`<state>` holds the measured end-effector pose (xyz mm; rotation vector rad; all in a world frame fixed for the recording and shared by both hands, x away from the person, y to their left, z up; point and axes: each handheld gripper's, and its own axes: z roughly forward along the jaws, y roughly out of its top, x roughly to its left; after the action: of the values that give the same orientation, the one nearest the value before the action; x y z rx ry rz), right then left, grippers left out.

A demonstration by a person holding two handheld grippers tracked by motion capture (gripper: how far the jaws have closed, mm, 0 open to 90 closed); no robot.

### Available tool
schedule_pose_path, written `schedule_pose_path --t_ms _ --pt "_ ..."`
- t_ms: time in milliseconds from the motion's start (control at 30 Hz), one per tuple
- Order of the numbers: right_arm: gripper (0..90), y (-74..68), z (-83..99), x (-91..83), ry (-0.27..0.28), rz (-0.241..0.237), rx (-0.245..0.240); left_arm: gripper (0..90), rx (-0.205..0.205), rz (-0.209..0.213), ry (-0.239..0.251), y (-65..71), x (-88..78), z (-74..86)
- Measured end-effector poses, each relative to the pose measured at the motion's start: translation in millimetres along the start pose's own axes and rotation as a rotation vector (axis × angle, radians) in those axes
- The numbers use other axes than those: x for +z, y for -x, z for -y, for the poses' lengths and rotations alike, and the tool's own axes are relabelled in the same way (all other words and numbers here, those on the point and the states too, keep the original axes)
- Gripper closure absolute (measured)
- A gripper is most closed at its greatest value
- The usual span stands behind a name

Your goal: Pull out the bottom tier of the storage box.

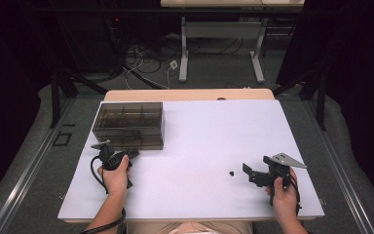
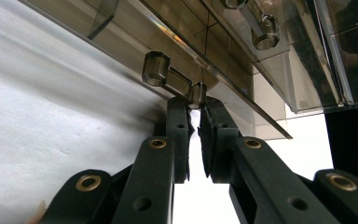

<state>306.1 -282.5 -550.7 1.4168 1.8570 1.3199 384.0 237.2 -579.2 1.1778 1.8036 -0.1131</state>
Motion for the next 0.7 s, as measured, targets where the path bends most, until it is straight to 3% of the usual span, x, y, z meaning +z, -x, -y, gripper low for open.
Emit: schedule_pose_path --t_ms 700 --pt "6.9 -0.2 -0.1 -0.1 0.0 -0.005 0.001 82.5 -0.005 -0.001 0.004 0.1 -1.4 2.8"
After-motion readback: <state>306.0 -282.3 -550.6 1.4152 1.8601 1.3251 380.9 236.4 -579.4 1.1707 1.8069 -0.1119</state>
